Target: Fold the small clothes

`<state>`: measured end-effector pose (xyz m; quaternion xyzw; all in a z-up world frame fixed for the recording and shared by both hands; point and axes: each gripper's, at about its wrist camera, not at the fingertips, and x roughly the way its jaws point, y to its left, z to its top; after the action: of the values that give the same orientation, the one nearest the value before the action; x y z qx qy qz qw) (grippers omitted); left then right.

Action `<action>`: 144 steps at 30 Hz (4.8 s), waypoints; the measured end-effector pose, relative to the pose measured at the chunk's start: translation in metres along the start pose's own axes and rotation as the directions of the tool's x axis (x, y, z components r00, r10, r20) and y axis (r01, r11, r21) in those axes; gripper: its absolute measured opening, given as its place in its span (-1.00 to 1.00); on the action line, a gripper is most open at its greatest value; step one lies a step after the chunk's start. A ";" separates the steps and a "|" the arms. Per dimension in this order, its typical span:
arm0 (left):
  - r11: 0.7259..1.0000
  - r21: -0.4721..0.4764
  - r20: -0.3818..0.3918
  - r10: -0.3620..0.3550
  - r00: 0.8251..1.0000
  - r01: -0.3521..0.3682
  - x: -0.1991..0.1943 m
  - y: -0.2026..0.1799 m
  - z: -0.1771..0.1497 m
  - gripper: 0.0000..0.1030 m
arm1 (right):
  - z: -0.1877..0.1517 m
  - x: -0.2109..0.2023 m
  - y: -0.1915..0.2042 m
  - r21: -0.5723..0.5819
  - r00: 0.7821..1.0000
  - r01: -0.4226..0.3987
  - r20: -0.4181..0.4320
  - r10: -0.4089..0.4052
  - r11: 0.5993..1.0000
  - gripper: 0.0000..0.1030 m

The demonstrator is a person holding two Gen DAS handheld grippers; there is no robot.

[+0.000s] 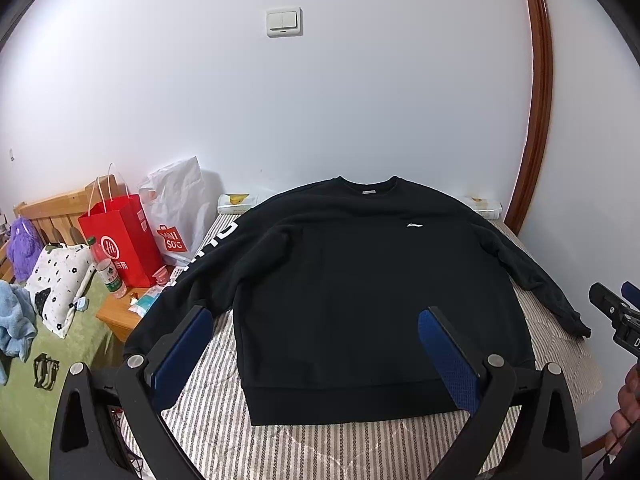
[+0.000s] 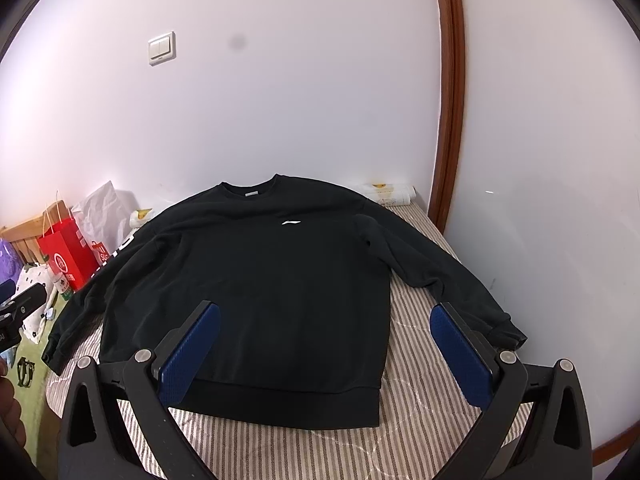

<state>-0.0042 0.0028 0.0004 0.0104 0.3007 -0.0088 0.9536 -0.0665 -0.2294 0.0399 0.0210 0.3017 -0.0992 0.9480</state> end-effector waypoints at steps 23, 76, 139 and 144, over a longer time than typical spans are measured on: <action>1.000 -0.003 0.001 0.002 1.000 -0.002 -0.001 0.003 0.002 1.00 | 0.000 0.002 -0.003 0.007 1.000 -0.004 -0.001 0.004 1.000 1.00; 0.949 -0.291 -0.224 0.053 0.973 -0.119 0.149 0.121 -0.068 0.92 | -0.028 0.131 0.018 -0.033 0.992 -0.052 -0.121 0.048 0.998 0.99; 0.993 -0.106 0.060 -0.041 0.997 0.047 0.279 -0.037 0.141 -0.74 | -0.023 0.206 -0.095 0.058 0.981 0.111 -0.168 -0.100 0.992 0.99; 0.990 -0.056 0.002 -0.127 0.992 0.127 0.313 -0.093 0.131 -0.74 | -0.027 0.214 -0.113 0.074 0.974 0.146 -0.188 -0.130 0.986 0.99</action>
<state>0.3251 -0.0964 -0.0736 -0.0355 0.3015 -0.0612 0.9508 0.0663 -0.3745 -0.1037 0.0506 0.3833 -0.1756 0.9054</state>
